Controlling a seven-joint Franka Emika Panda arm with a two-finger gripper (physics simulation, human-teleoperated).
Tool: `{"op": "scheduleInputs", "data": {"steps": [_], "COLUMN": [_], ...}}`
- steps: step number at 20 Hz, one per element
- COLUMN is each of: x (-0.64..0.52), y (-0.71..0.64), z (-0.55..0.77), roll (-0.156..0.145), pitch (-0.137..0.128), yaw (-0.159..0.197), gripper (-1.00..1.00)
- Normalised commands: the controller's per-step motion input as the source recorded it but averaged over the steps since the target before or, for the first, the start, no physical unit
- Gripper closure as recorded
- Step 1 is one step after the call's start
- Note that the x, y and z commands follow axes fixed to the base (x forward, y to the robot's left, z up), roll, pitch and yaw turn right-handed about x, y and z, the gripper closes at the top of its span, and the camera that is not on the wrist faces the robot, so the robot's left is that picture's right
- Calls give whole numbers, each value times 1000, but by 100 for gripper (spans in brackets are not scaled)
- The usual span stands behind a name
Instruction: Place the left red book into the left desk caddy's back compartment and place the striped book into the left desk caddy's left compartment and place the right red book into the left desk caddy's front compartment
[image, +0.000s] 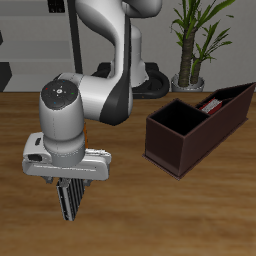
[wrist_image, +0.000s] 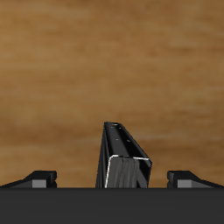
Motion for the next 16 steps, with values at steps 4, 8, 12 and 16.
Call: {"op": "scheduleInputs", "data": {"steps": [4,8,12,16], "x": [-6,-102,-126,-170], "y": [-170,-132,-19,76], "z": [-280,-30,182,489], "roll": [-49,-36,-23,-59], "pitch": [45,7,-1,-29], "yaw": [-41,-12,-30,-10], "gripper": [100,100,100,100]}}
